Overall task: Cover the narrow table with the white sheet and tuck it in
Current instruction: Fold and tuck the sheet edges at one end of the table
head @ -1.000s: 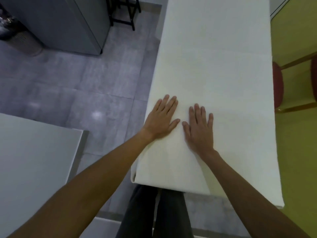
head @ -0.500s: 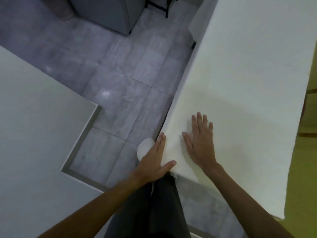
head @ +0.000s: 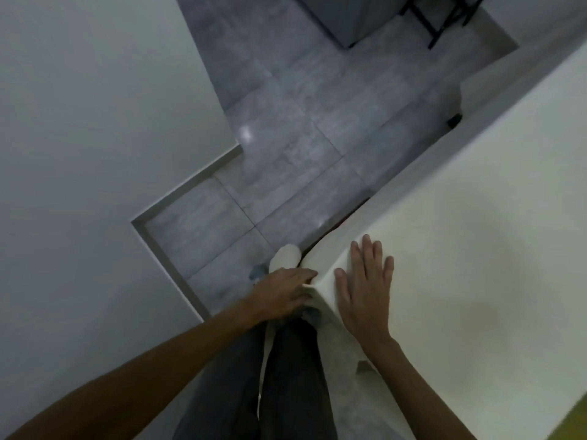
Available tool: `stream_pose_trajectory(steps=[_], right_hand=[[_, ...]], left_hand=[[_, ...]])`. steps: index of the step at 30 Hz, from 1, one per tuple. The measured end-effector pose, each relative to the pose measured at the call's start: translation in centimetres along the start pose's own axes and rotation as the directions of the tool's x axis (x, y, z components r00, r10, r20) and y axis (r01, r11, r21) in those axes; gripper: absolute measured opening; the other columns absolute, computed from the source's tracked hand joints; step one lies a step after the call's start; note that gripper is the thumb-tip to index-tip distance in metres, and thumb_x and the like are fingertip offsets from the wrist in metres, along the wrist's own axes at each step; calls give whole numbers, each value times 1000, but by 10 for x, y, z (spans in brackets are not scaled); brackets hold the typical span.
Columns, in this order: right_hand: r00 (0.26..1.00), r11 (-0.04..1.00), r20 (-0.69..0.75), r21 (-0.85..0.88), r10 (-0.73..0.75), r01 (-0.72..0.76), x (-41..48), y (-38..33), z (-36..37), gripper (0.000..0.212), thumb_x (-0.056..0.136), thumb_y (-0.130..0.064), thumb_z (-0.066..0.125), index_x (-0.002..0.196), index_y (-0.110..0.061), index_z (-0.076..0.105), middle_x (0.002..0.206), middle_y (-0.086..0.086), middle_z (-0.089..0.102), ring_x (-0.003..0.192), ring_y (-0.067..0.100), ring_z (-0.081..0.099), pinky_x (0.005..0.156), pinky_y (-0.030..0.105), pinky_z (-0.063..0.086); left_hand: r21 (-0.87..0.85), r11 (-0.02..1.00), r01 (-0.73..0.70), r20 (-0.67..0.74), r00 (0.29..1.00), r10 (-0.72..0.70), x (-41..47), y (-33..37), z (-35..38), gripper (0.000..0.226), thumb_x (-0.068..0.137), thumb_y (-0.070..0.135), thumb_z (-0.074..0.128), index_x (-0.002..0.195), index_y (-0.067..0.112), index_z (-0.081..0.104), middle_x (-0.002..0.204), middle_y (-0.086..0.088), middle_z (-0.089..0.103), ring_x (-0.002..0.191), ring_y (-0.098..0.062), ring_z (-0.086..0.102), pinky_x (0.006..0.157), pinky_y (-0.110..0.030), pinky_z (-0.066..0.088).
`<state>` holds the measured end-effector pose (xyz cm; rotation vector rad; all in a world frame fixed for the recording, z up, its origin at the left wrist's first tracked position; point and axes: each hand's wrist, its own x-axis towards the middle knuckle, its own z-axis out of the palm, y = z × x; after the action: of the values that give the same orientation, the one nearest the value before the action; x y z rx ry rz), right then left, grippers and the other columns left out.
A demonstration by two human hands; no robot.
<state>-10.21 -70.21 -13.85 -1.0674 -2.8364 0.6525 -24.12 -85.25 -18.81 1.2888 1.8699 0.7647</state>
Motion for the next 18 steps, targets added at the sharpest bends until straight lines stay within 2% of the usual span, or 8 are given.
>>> stream_pose_trajectory(steps=[4, 6, 7, 9, 11, 13, 16, 18], right_hand=[[999, 1000, 42, 22, -10, 9, -1, -1, -4, 65, 103, -49, 30, 156, -12, 27, 167, 7, 12, 155, 23, 2, 123, 57, 9], [995, 999, 94, -17, -28, 29, -1, -4, -9, 71, 100, -60, 27, 156, -16, 26, 168, 10, 8, 155, 26, -3, 123, 58, 3], [990, 997, 127, -44, -61, 68, -1, -6, -12, 74, 98, -64, 29, 156, -19, 26, 168, 12, 6, 155, 29, -5, 123, 57, -2], [950, 962, 201, -80, -239, 260, -1, -8, -17, 74, 95, -65, 40, 154, -20, 32, 166, 15, 12, 154, 35, -2, 121, 58, -7], [844, 868, 296, -84, -448, 490, 3, -7, -18, 63, 95, -58, 49, 143, -18, 49, 160, 15, 33, 153, 36, 11, 121, 60, -3], [777, 806, 364, -107, -513, 582, 11, -9, -19, 44, 93, -47, 56, 125, -18, 63, 141, 10, 57, 148, 34, 30, 122, 60, 1], [777, 768, 430, -246, -460, 591, 19, -24, -20, 23, 86, -37, 66, 102, -21, 70, 108, 2, 71, 124, 31, 55, 117, 67, 16], [777, 741, 426, -294, -464, 604, 19, -31, -19, 15, 85, -32, 69, 95, -21, 73, 95, 1, 72, 110, 31, 62, 112, 71, 21]], left_hand=[[166, 986, 13, -44, 999, -6, -6, -15, -11, 44, 89, 41, 39, 109, 19, 72, 102, -1, 74, 86, -20, 69, 74, -36, 57], [243, 970, 0, -86, 996, 21, -8, -15, -14, 42, 88, 39, 40, 100, 20, 76, 90, 1, 75, 73, -18, 68, 65, -32, 57], [267, 964, 3, -105, 994, 26, -9, -13, -15, 40, 89, 37, 42, 97, 21, 77, 85, 1, 75, 68, -17, 67, 63, -31, 56], [341, 940, 30, -161, 987, 27, -12, -11, -9, 29, 88, 32, 49, 92, 22, 76, 78, 1, 74, 64, -18, 66, 63, -33, 53], [373, 923, 96, -199, 980, -21, -17, -10, 0, 20, 86, 28, 57, 92, 24, 75, 77, 1, 72, 68, -20, 64, 67, -35, 51], [394, 910, 132, -242, 970, -35, -21, -12, 11, 16, 86, 28, 59, 86, 25, 74, 73, 2, 71, 65, -19, 63, 65, -33, 49], [341, 922, 186, -300, 950, -81, -28, -17, 29, 4, 78, 23, 75, 75, 23, 72, 63, 1, 68, 56, -19, 62, 59, -28, 44], [301, 932, 202, -339, 936, -93, -32, -30, 46, 6, 74, 18, 77, 72, 20, 72, 61, -1, 68, 51, -19, 62, 56, -24, 45]])
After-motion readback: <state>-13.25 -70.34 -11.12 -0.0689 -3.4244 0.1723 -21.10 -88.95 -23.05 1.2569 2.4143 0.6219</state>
